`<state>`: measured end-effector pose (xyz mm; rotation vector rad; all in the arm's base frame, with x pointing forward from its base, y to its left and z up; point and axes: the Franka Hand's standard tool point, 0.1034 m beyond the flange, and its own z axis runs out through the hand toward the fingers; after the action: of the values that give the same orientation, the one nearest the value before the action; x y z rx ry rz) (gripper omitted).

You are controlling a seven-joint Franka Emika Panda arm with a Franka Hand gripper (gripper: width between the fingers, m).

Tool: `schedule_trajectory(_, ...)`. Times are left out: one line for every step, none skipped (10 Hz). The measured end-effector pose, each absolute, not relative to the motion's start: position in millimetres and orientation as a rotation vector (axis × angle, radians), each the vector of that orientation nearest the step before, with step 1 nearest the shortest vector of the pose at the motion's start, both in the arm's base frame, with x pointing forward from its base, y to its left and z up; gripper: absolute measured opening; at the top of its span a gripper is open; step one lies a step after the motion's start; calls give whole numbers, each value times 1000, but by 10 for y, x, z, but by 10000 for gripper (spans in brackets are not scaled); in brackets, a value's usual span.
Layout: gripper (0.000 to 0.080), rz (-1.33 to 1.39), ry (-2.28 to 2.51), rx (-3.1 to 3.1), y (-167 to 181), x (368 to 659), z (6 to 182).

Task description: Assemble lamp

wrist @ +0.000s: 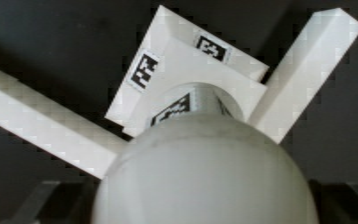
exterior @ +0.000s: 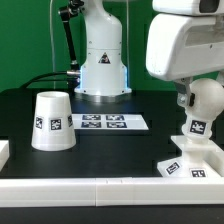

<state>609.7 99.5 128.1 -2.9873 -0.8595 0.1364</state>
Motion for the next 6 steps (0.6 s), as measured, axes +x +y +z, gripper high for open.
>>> schedule_trajectory(576, 138, -769, -3014, 999, 6097, 1281)
schedule_trajectory(576, 135, -669, -3041, 1002, 6097, 1285)
schedule_trajectory(576, 123, -479, -3083, 1007, 6071, 1293)
schedule_trajectory(576, 107, -361, -3102, 1007, 6044, 1286)
schedule_trajectory(576, 75, -183, -3118, 1018, 6034, 1278)
schedule_trajectory(577, 55, -86, -3123, 1018, 6013, 1282)
